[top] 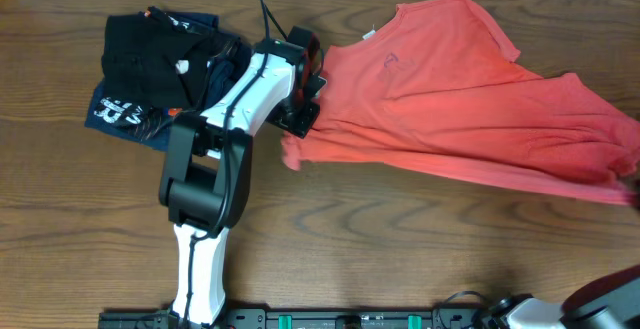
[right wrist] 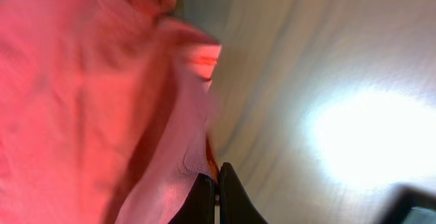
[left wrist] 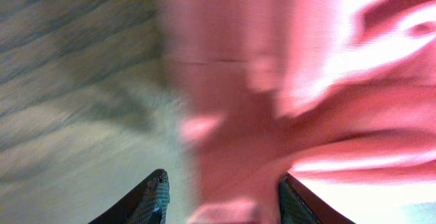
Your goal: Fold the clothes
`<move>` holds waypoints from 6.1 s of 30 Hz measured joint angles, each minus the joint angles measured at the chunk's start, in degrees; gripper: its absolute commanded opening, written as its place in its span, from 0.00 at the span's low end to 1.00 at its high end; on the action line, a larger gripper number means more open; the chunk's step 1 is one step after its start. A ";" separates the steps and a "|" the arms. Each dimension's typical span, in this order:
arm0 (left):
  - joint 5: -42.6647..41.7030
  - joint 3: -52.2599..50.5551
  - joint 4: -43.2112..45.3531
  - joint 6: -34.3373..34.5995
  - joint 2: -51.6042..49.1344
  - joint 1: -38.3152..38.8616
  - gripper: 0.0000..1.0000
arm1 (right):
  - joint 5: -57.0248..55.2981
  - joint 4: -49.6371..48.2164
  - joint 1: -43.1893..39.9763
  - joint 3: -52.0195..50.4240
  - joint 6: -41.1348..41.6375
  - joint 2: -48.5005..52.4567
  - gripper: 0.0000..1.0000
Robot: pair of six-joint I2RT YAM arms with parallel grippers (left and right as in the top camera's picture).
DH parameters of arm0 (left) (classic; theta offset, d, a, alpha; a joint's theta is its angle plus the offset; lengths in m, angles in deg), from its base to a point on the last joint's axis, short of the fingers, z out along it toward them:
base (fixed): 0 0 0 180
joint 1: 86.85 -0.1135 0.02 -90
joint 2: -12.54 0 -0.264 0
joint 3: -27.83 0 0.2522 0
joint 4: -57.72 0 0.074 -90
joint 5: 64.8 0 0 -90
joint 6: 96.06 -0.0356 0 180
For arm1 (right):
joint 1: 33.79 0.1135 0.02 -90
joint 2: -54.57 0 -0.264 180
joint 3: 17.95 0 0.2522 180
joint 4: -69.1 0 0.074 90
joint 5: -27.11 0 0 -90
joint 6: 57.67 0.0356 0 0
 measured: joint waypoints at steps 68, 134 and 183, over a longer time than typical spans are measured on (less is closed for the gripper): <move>-6.78 -24.76 -24.55 15.58 16.35 -8.50 0.21 | -16.09 12.61 1.88 0.87 0.00 -3.61 0.10; 10.34 -10.08 25.03 2.23 1.11 -7.39 0.07 | 11.89 -31.17 19.89 -13.18 -9.94 -2.80 0.27; -5.05 -11.50 -5.22 10.08 29.35 -4.35 0.59 | 11.67 4.59 13.99 21.31 -8.20 11.78 0.47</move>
